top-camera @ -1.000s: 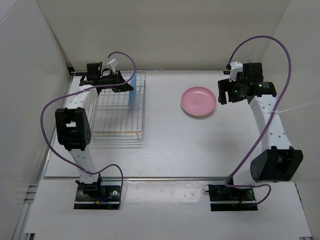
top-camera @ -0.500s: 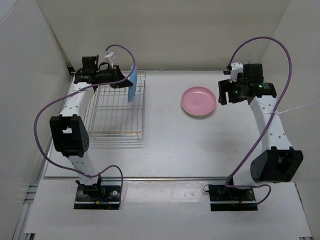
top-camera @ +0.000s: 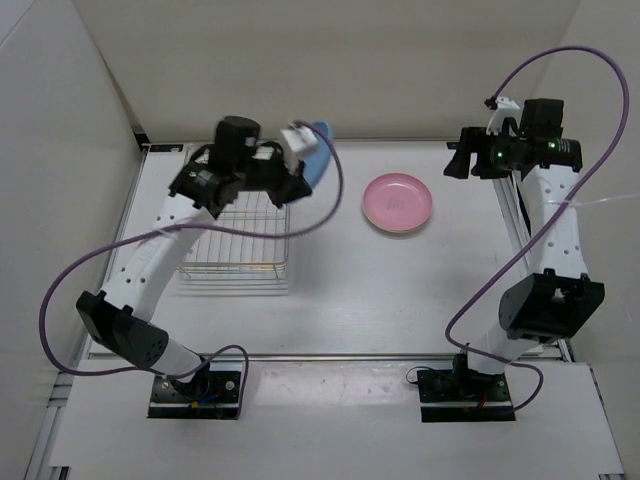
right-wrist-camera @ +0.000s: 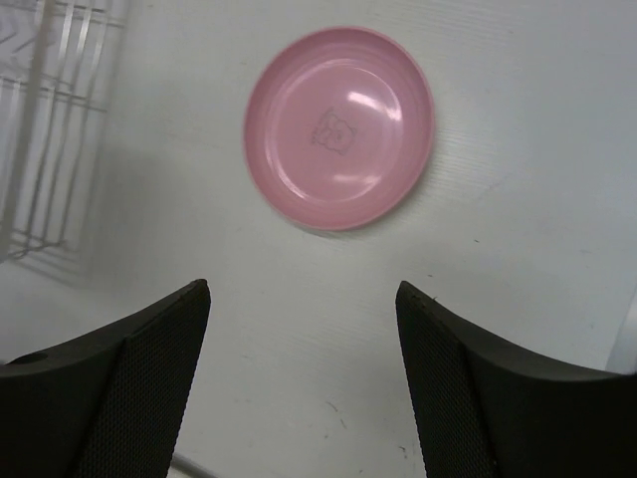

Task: Unload the plates from the dish rack

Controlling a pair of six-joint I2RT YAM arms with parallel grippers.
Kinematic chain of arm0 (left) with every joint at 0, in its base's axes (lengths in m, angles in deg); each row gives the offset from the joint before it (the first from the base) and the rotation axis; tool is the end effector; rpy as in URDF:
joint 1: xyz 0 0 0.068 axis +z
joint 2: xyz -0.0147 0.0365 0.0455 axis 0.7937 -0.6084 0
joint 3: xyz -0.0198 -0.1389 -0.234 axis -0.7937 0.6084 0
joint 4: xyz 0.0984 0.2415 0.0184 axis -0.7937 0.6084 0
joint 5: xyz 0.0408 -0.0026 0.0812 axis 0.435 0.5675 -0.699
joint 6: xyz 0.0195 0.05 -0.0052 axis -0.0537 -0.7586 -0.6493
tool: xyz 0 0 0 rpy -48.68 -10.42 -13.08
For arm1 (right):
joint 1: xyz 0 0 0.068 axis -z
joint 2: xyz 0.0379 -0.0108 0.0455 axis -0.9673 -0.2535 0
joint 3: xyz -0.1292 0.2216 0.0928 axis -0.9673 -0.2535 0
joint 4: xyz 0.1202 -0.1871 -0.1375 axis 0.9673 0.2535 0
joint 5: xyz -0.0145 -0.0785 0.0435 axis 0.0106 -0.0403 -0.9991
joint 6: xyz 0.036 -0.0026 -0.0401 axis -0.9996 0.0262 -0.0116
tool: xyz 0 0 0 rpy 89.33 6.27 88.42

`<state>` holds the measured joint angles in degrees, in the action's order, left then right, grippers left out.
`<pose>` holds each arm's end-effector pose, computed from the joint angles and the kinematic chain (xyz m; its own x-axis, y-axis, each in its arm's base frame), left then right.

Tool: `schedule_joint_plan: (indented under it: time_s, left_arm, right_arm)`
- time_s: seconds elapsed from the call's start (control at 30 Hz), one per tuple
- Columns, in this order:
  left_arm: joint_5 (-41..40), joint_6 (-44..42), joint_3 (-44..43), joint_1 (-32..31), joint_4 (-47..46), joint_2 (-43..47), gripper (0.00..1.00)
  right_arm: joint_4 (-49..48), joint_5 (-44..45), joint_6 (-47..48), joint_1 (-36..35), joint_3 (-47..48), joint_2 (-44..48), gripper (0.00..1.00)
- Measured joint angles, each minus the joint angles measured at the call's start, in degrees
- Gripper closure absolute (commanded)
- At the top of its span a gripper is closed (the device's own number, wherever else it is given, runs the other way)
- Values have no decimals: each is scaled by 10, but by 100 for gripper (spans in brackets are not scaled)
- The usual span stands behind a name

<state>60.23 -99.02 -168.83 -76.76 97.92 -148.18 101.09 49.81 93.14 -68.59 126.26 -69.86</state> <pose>0.2807 -0.1490 0.4287 -0.2050 0.3751 -0.9041 0.8959 0.4439 -0.0190 0.3318 -0.0245 0.4057 -0.6395 -0.0385 -0.7678 -0.2730 0.9450 0.1799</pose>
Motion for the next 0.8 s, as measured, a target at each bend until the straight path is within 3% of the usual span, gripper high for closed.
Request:
schedule_joint_plan:
  time_s: [0.17,0.3,0.5,0.8]
  left_arm:
    - [-164,-79,66,-195,59,7,89]
    - [-283,-121,108,-291,109,-21,89]
    - [-402,-172,107,-372,134,-65,89]
    - [-466,-208,18,-445,155,-124,89]
  right_arm:
    - [44,-76,9,-9,90,-48,22]
    - [75,-64,38,-45,116,-57,22]
    - [118,-1,78,-130,114,-66,26]
    - [129,57,99,-208,58,-67,26]
